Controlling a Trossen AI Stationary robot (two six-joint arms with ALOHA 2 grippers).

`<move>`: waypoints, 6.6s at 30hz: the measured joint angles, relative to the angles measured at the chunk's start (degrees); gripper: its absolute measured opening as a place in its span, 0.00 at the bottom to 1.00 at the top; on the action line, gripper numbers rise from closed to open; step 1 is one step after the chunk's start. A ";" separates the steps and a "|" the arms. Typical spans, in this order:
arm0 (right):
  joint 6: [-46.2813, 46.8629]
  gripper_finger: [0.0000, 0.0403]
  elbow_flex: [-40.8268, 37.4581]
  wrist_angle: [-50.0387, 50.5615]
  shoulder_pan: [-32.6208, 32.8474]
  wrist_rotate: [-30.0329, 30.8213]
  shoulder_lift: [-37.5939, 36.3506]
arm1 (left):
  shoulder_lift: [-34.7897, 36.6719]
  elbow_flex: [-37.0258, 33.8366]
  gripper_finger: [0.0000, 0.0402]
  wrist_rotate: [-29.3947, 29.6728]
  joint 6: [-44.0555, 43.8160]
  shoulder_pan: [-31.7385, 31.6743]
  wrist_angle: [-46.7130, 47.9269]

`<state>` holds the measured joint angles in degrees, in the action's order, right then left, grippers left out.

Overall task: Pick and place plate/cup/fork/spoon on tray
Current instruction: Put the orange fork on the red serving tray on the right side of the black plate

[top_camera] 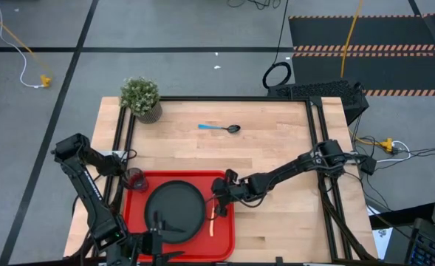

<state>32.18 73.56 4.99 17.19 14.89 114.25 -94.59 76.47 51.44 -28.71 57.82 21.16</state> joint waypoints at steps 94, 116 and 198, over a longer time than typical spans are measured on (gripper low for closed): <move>-1.69 0.00 0.09 -0.30 -2.11 -1.56 3.27 | 0.02 -0.02 0.69 0.09 -1.01 -0.87 3.57; 11.58 0.00 1.83 -1.76 10.51 0.33 0.97 | 0.02 -0.02 0.69 0.11 -1.18 -1.29 2.46; -75.65 0.39 3.32 3.44 -5.99 -28.47 -0.65 | 0.00 -0.02 0.69 5.18 -13.86 -6.92 2.27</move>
<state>-43.47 76.88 8.43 11.20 -13.59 113.60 -94.59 76.44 56.62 -42.57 50.90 23.43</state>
